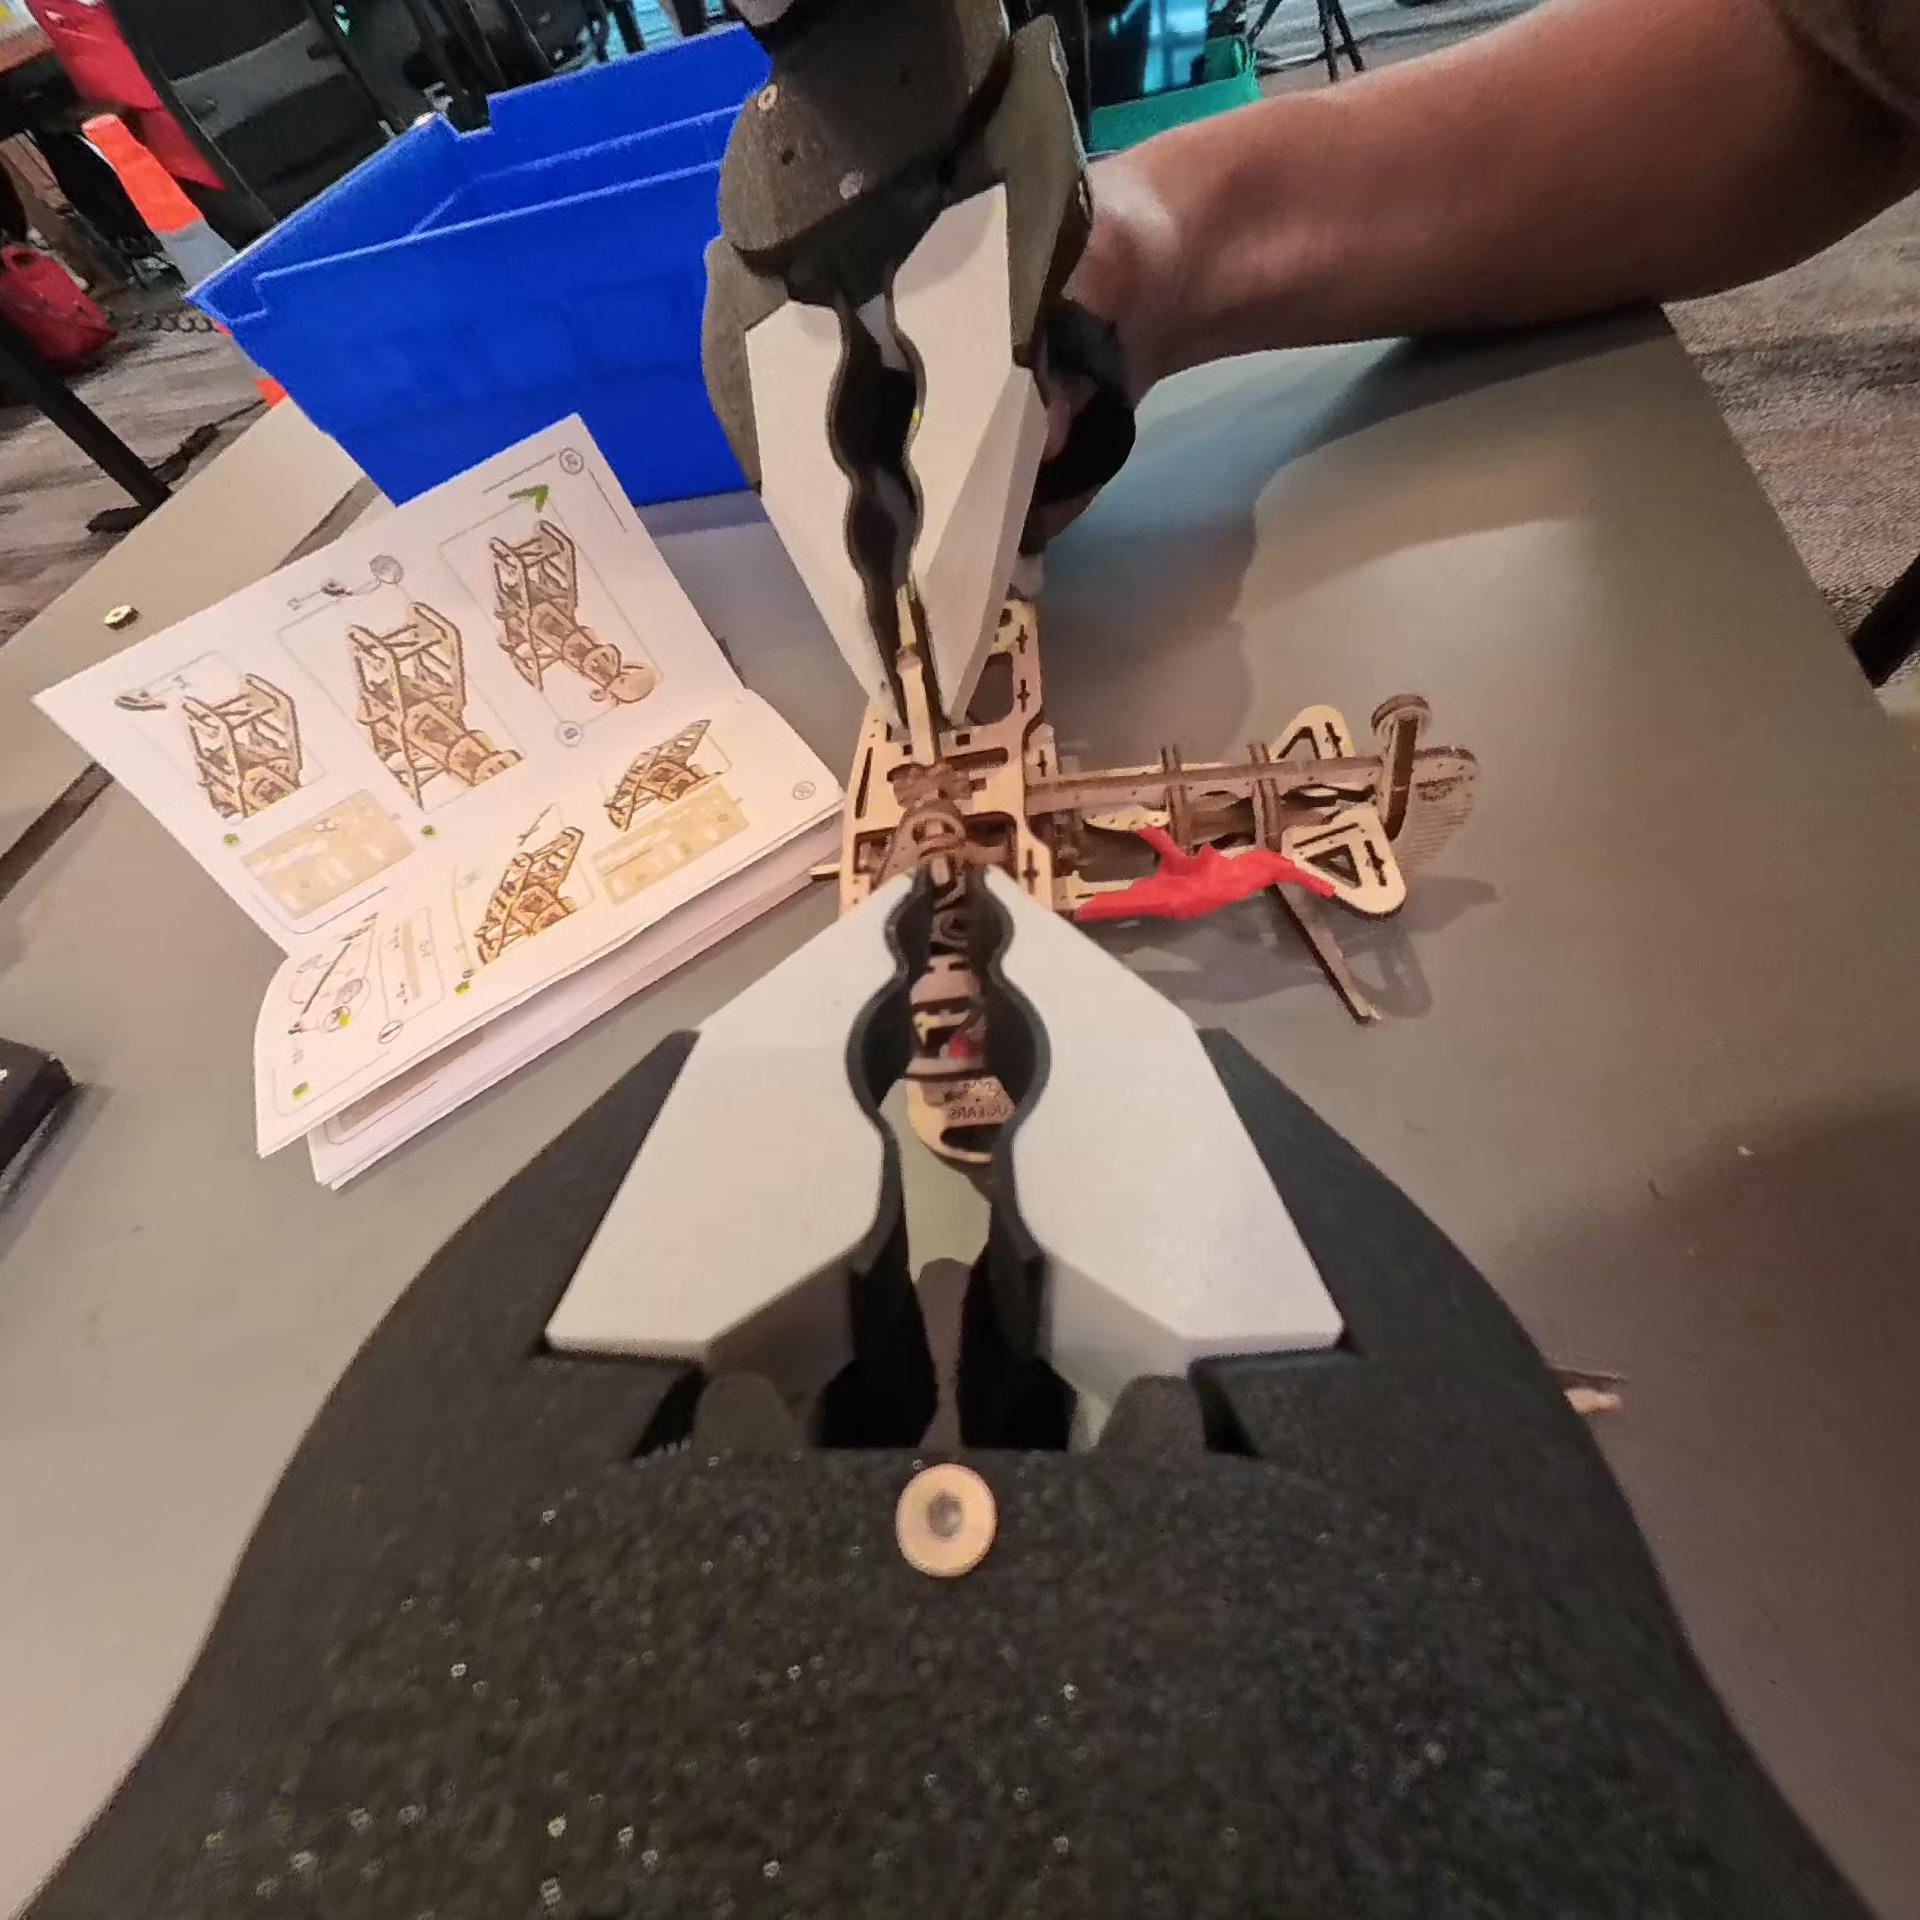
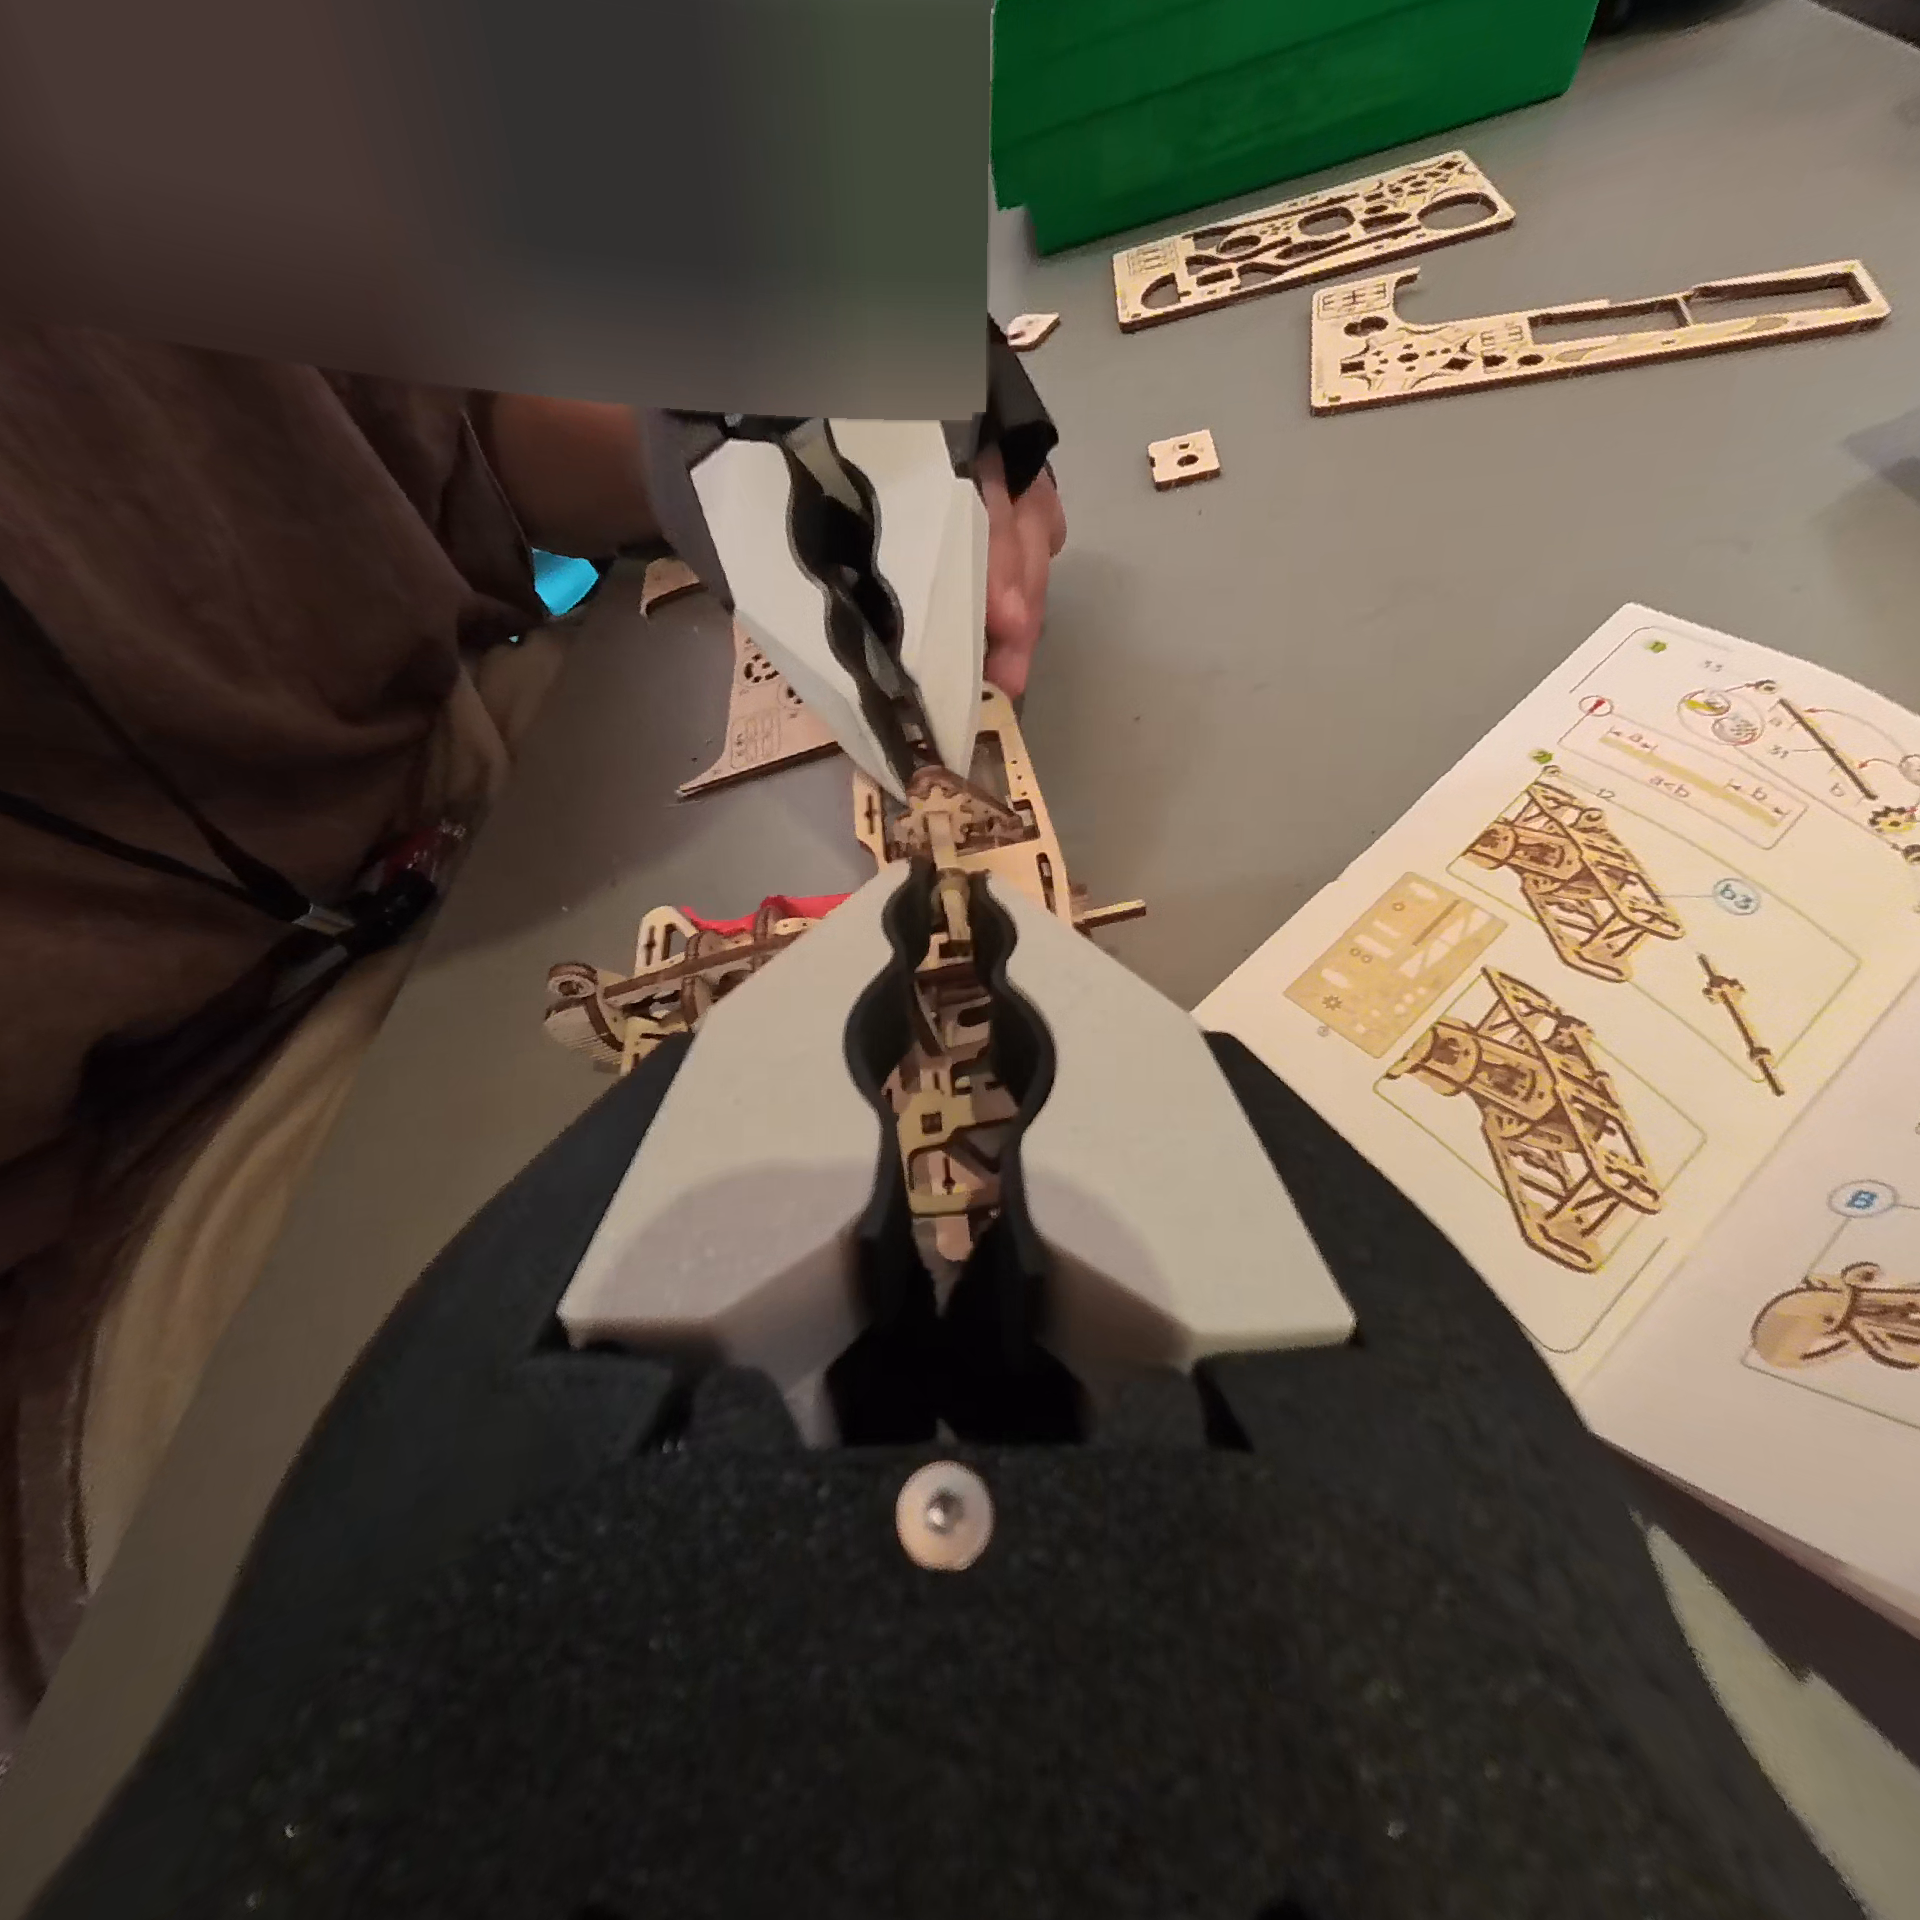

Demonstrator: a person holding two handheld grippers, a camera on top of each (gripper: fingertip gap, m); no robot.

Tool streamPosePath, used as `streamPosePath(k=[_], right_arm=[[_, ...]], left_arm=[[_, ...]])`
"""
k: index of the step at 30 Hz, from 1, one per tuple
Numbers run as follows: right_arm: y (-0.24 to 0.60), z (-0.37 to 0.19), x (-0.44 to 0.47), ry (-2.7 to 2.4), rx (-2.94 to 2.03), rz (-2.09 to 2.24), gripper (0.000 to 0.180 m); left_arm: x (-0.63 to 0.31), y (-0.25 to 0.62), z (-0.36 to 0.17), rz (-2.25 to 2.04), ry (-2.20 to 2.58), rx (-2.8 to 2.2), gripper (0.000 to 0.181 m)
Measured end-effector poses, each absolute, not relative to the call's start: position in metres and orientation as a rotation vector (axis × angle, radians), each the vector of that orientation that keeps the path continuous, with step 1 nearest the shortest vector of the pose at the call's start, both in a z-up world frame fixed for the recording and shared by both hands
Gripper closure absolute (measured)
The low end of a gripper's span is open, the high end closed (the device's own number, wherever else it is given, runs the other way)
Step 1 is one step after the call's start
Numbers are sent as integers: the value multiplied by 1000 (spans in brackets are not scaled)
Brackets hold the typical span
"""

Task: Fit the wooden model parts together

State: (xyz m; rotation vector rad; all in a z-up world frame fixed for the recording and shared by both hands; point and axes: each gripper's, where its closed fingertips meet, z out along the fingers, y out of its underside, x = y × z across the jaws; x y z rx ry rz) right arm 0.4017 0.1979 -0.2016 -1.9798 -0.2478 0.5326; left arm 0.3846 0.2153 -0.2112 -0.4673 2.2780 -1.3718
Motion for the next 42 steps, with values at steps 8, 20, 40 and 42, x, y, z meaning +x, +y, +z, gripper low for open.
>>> streamPosePath(k=[8, 20, 40, 42], right_arm=[[197, -206, 402, -247, -2000, 531, 175], [196, -208, 402, -252, -2000, 542, 175], [195, -212, 401, -261, -2084, 507, 175], [195, -212, 400, -263, -2079, 519, 176]], left_arm=[[386, 214, -209, -1409, 2284, -499, 179], [386, 217, -203, -1481, 2274, -527, 179], [387, 215, -205, -1461, 2276, -557, 181], [385, 215, -205, -1461, 2278, -541, 181]])
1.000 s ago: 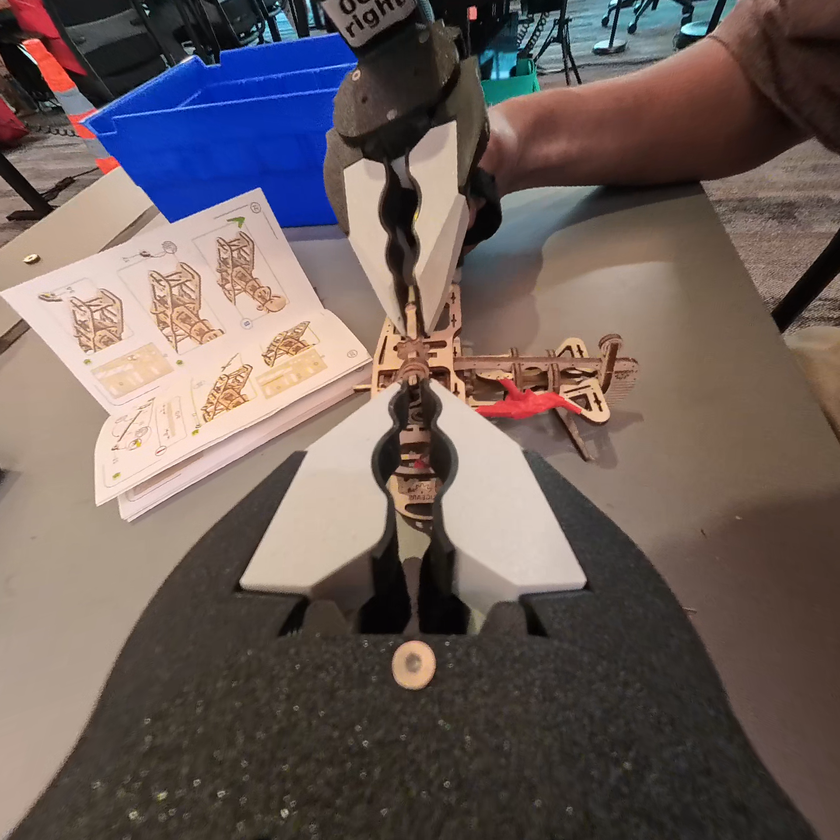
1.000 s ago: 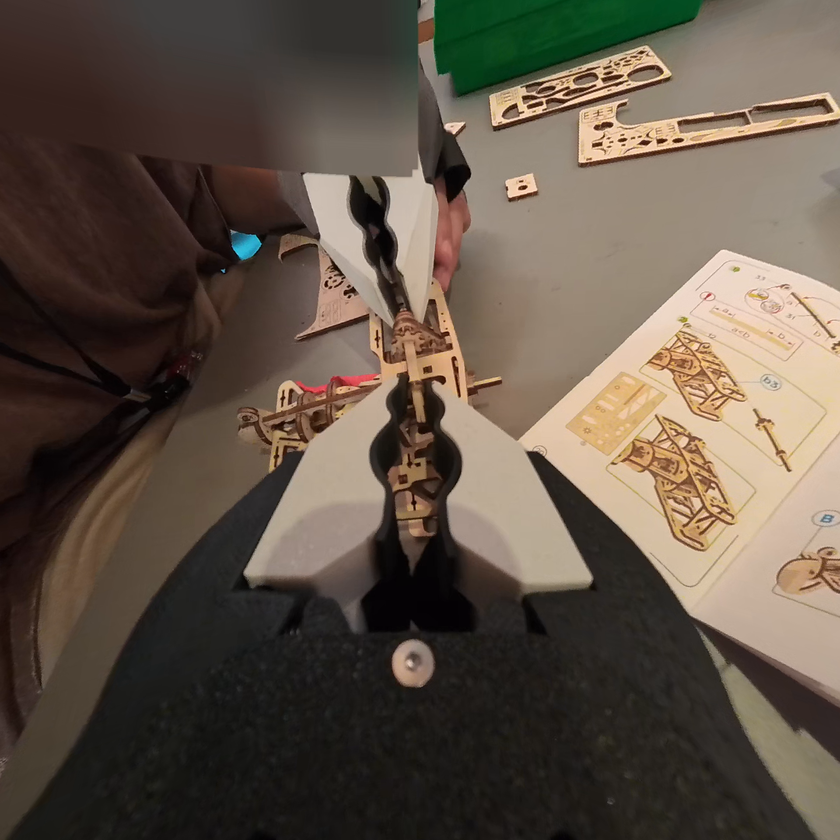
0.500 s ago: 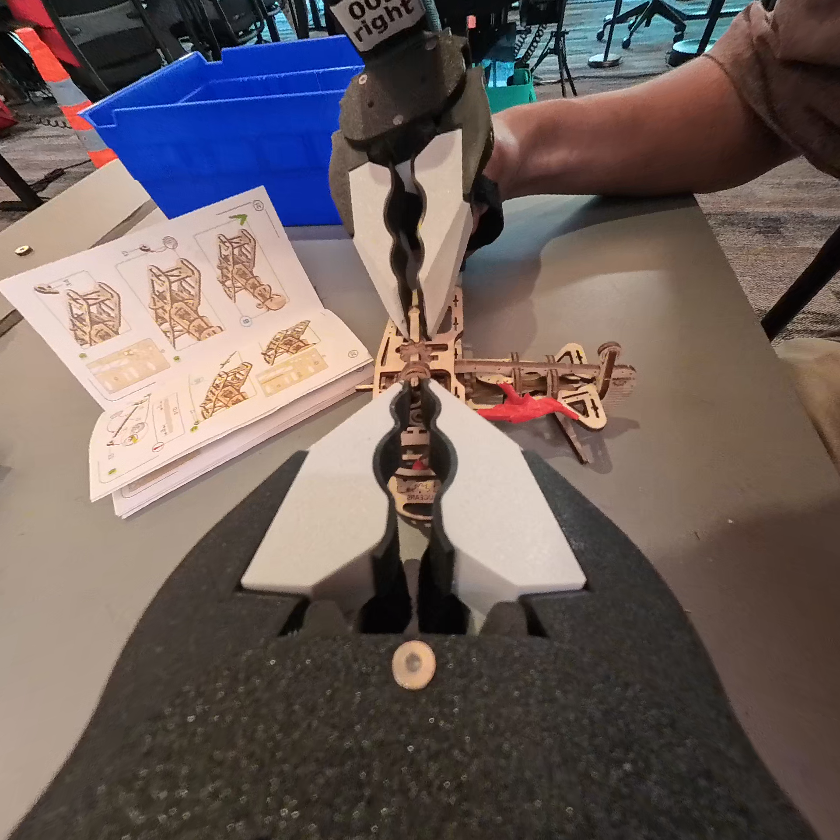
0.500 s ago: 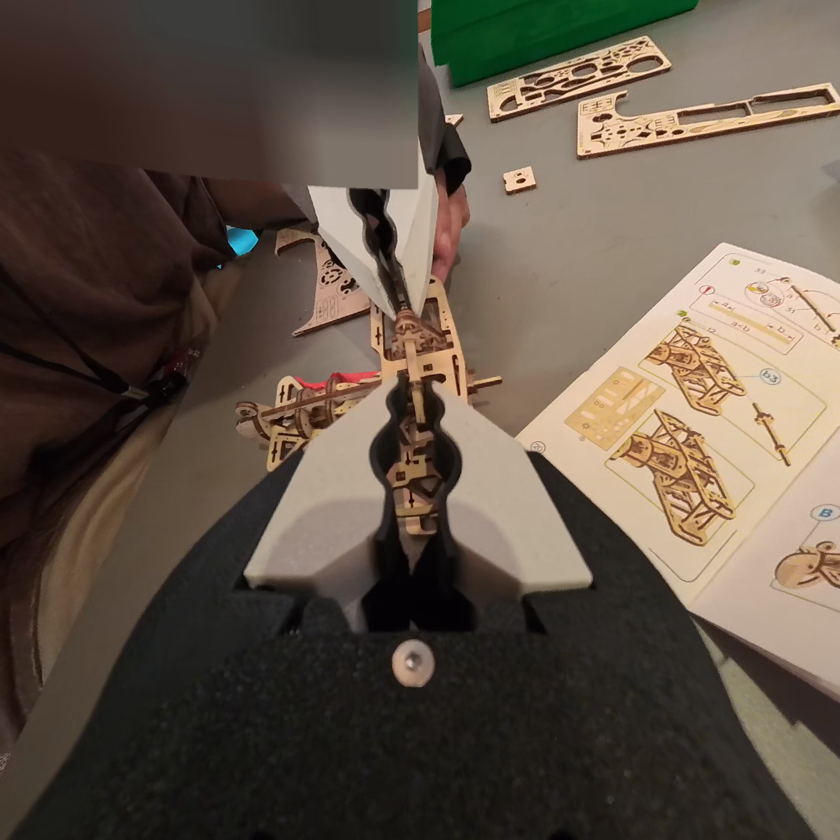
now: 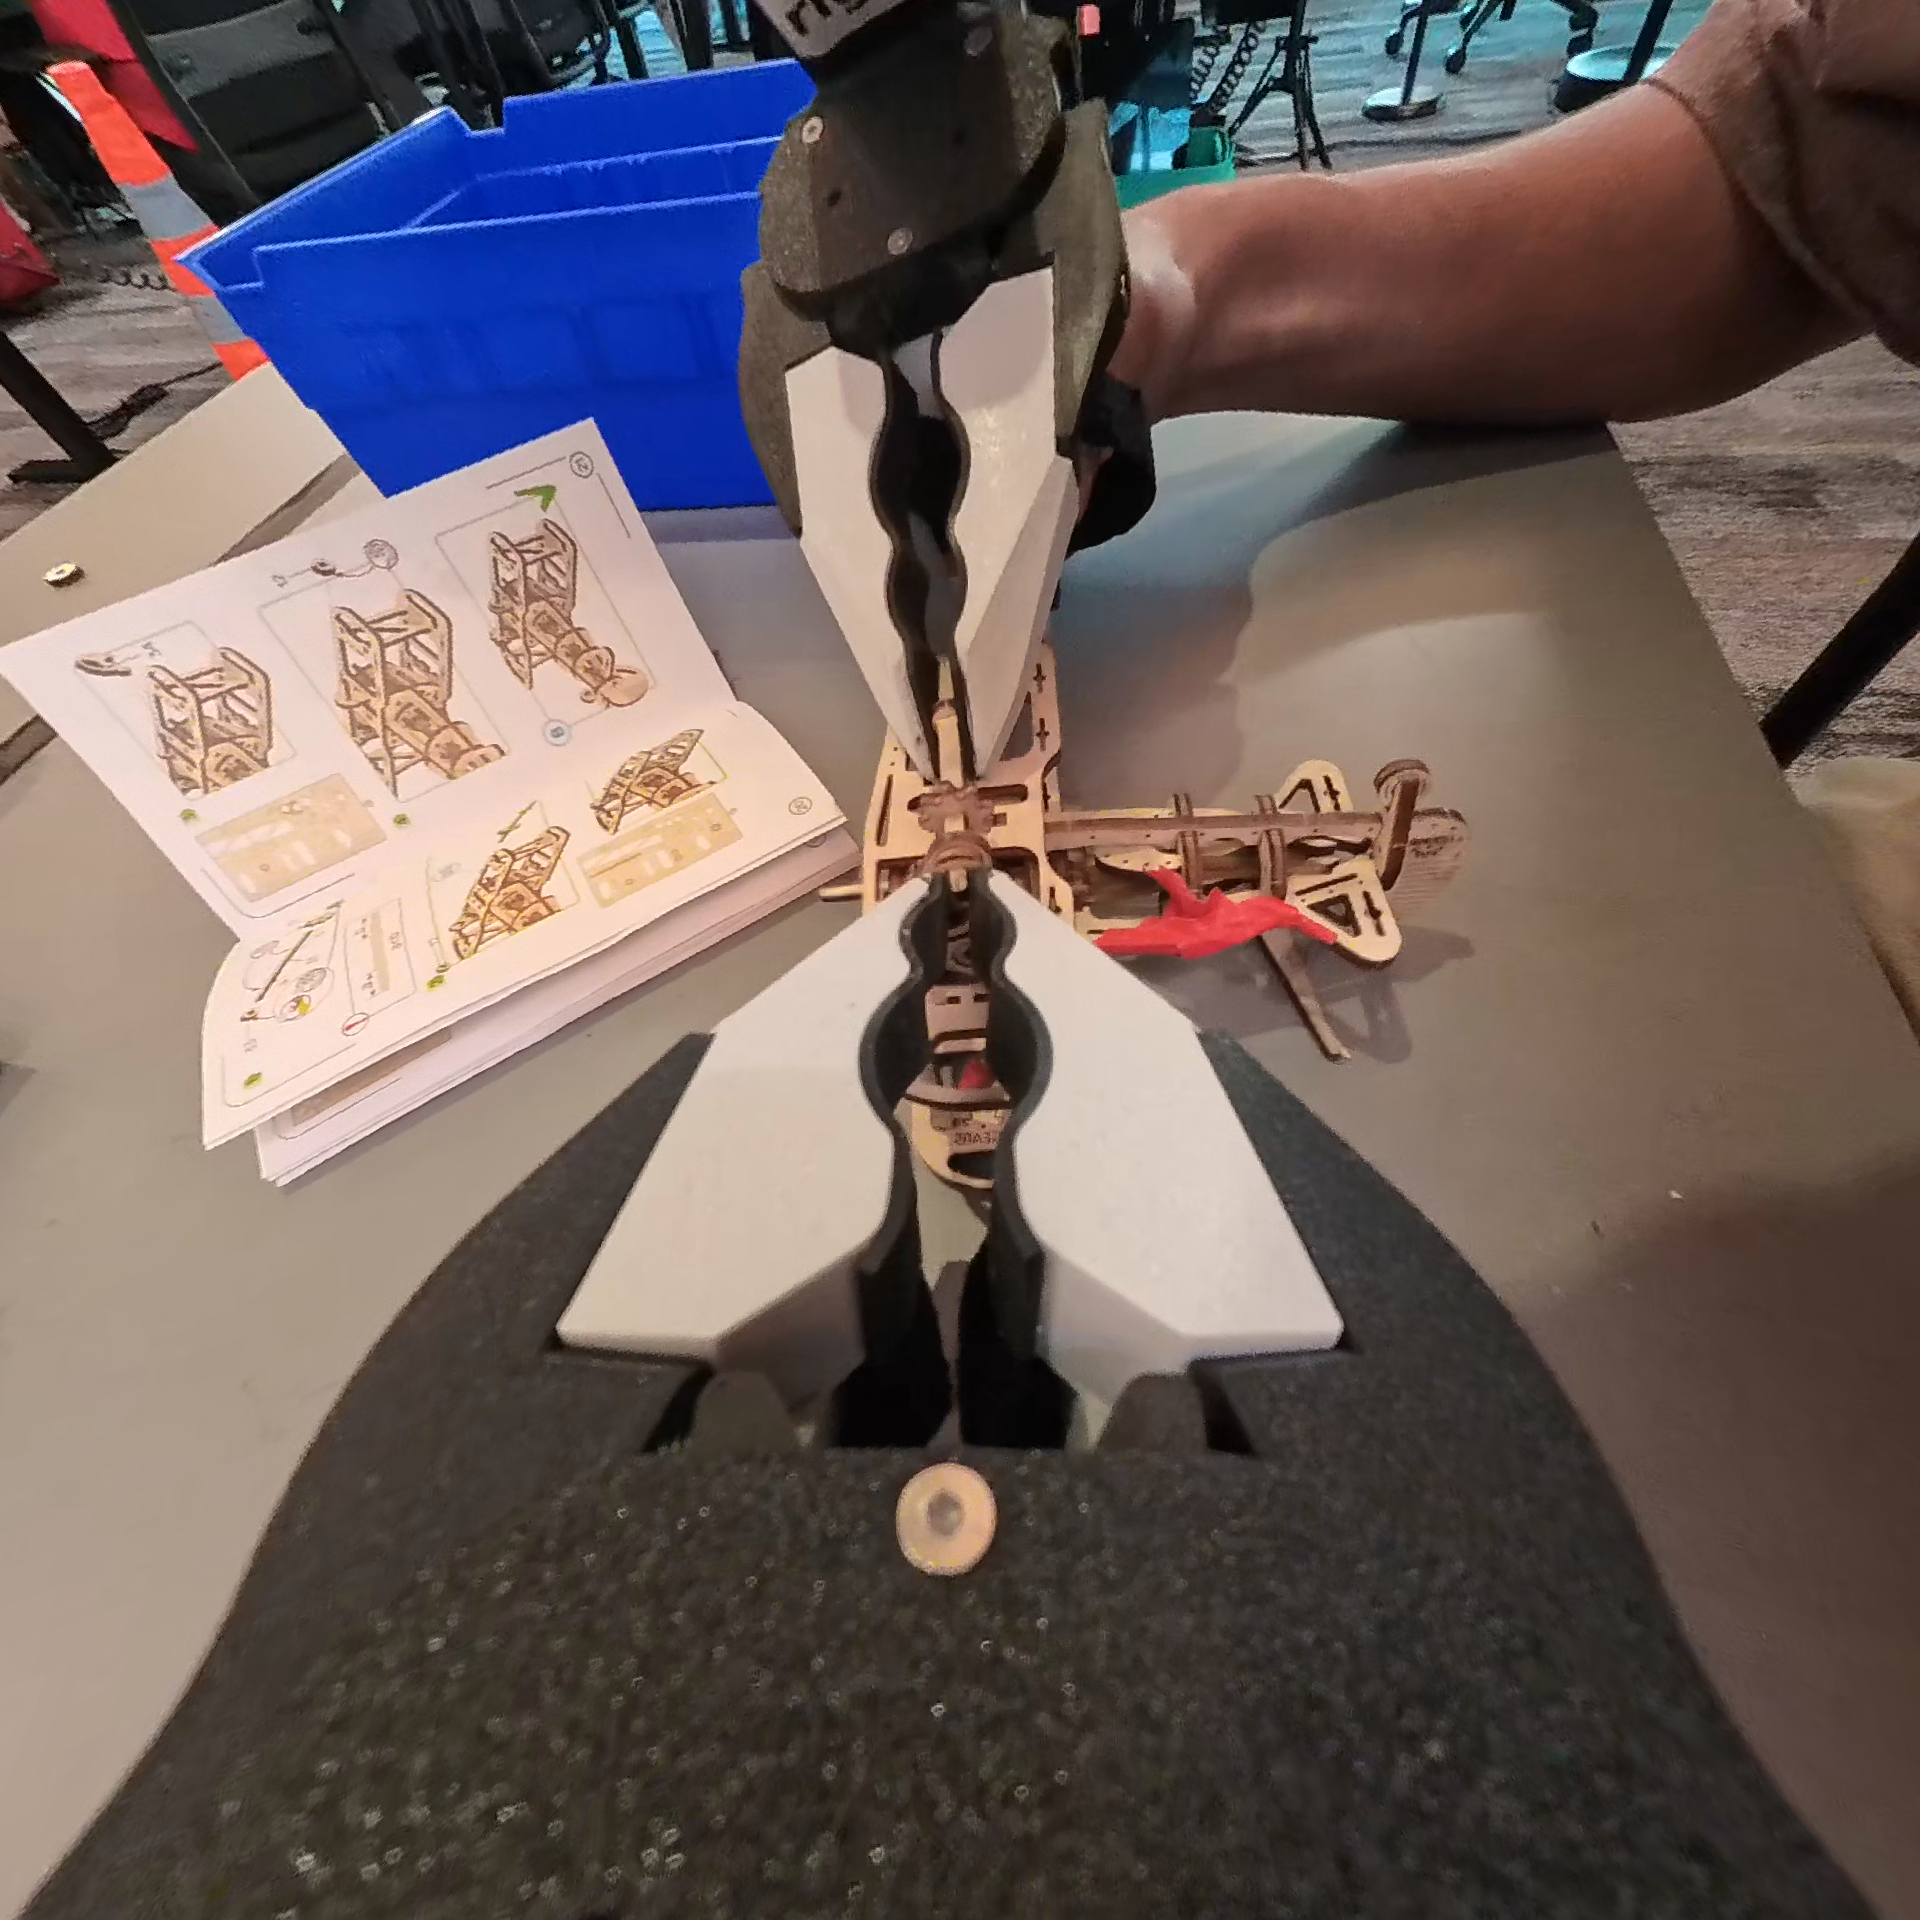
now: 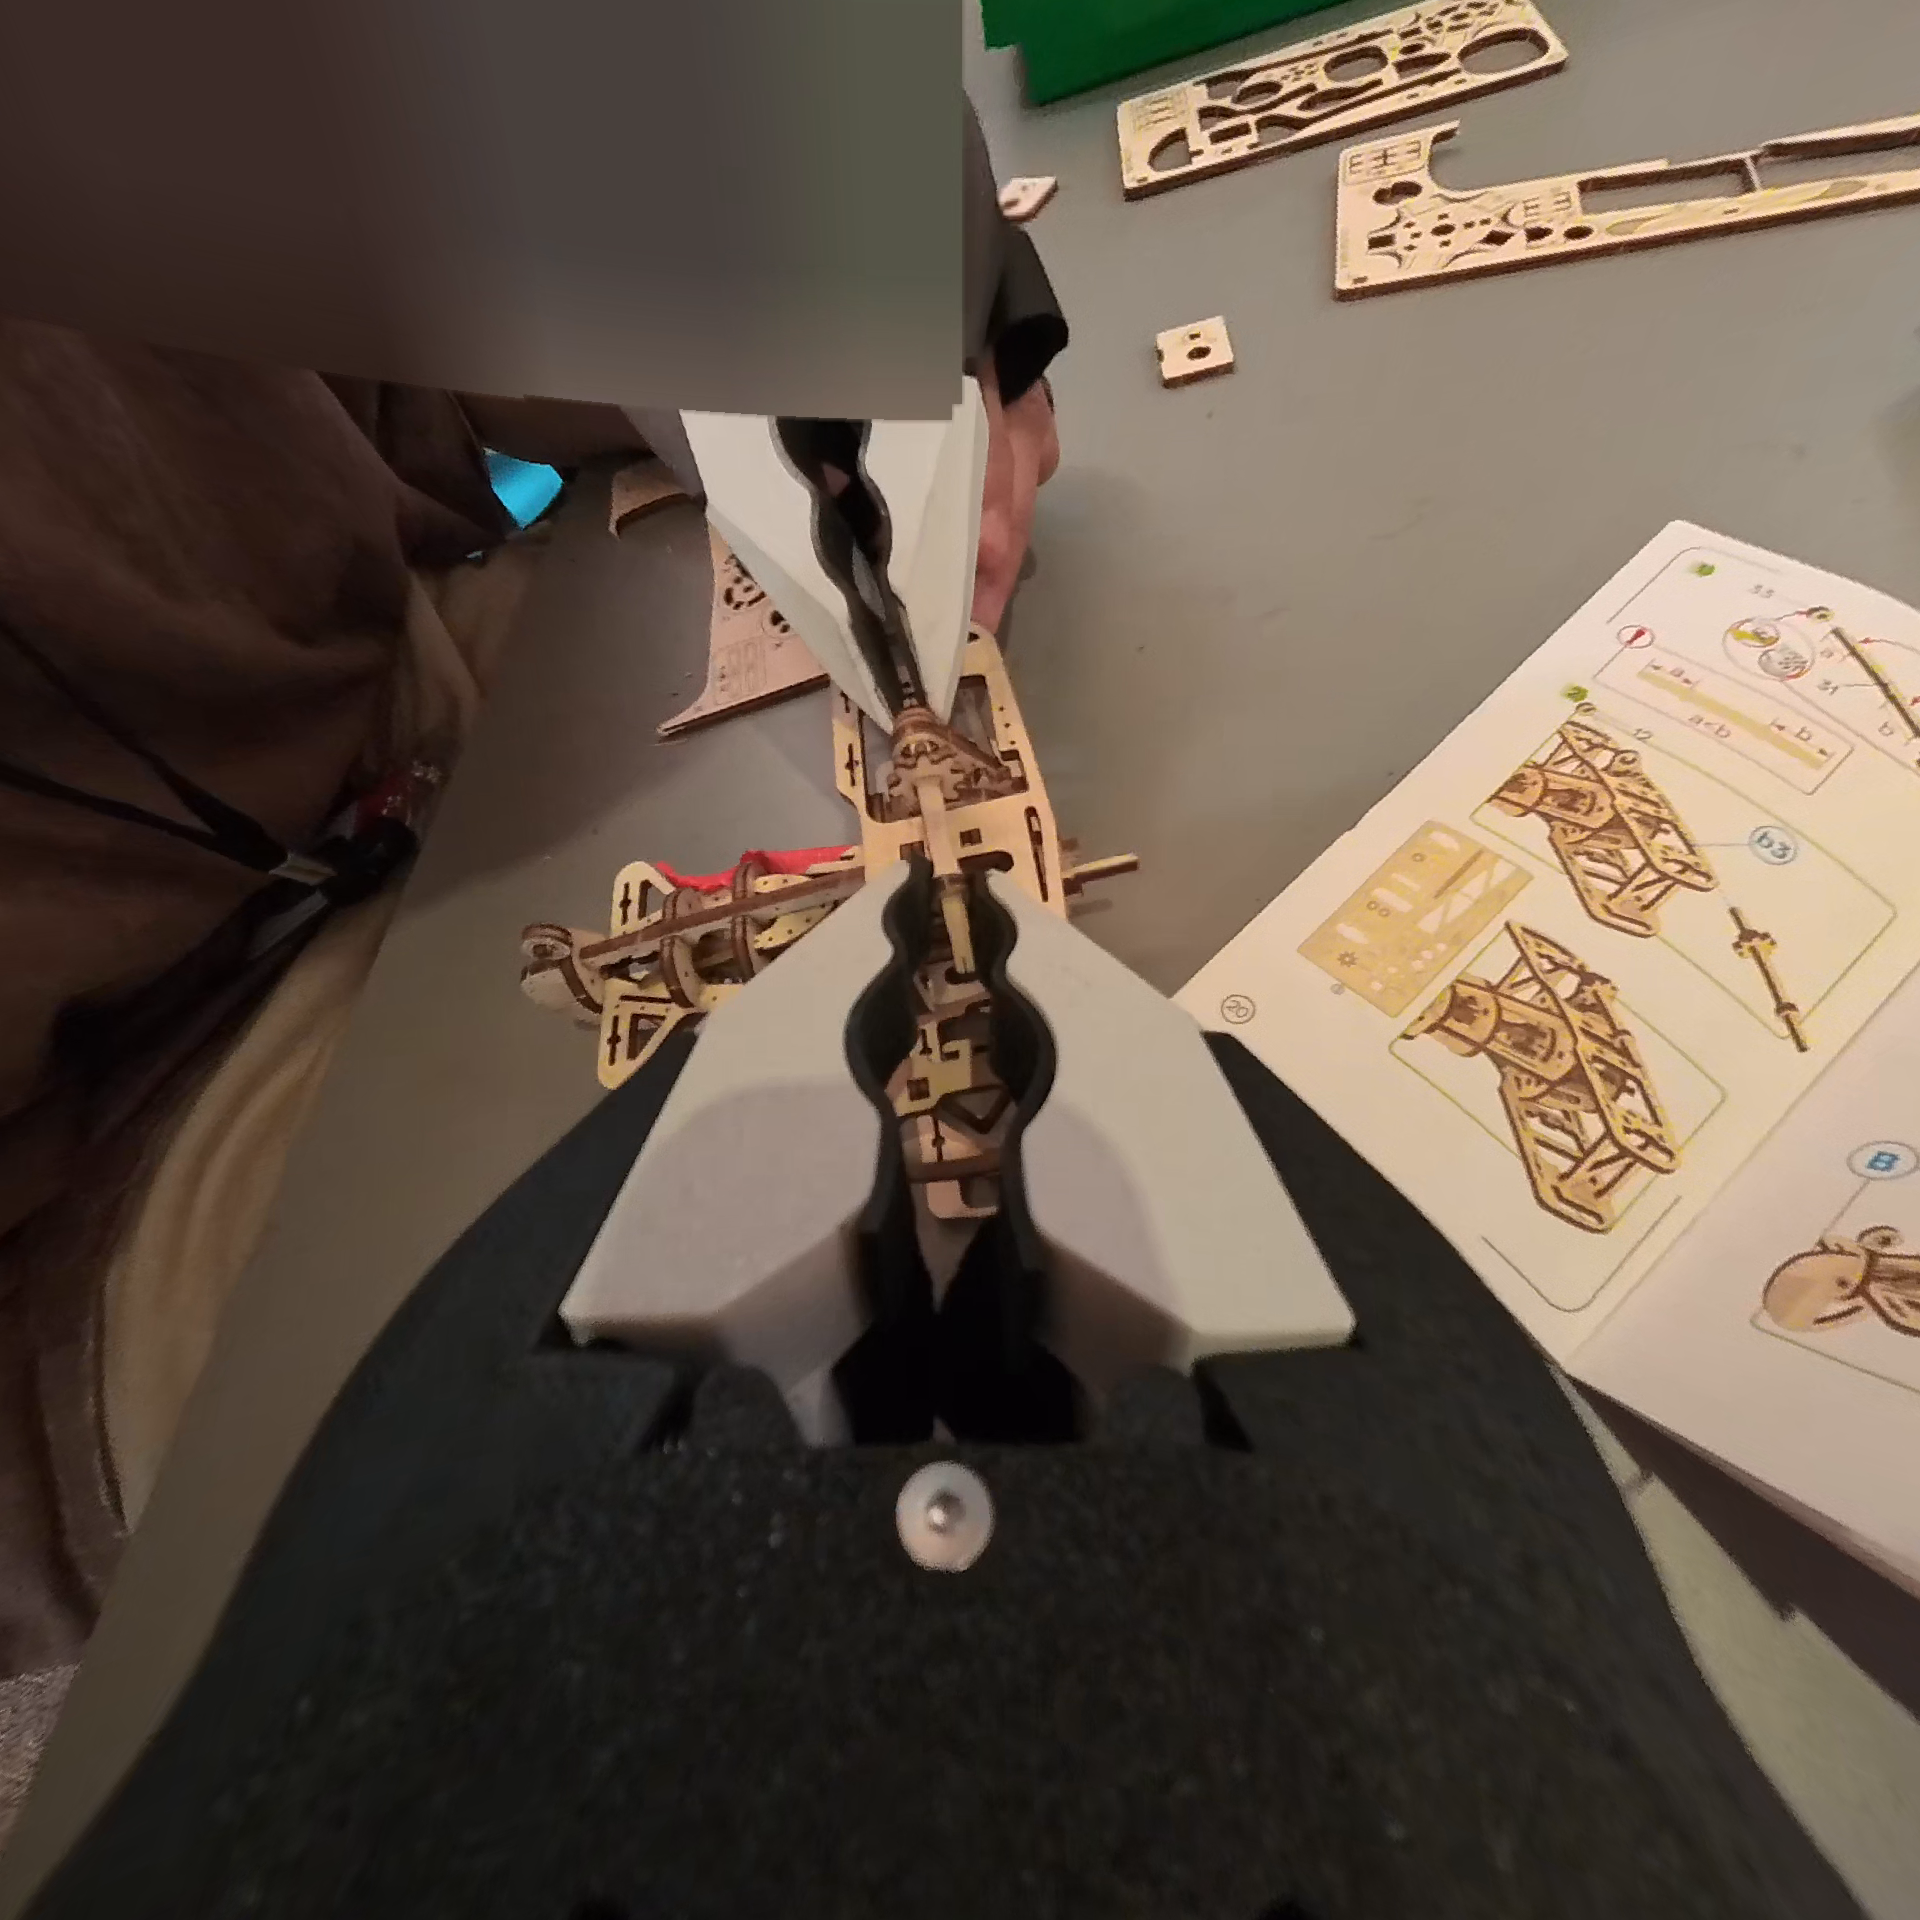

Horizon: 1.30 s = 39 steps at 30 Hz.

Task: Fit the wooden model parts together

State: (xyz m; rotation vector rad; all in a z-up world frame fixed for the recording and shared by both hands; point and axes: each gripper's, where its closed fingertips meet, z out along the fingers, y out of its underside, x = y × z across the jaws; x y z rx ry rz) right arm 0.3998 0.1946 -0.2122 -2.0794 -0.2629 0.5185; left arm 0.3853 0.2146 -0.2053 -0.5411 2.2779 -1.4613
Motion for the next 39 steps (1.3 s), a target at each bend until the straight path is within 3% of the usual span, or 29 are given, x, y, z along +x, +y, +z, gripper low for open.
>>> streamPosePath(k=[16, 20, 33, 39], right_arm=[[195, -212, 399, -238, -2088, 501, 175], [195, -211, 399, -258, -2092, 460, 167], [194, -211, 401, -304, -2108, 352, 174], [187, -203, 416, -278, -2107, 305, 148]], left_arm=[[385, 215, -208, -1416, 2274, -501, 181], [382, 219, -211, -1346, 2291, -417, 181], [388, 218, -211, -1211, 2303, -356, 181], [390, 216, -210, -1170, 2299, -353, 181]])
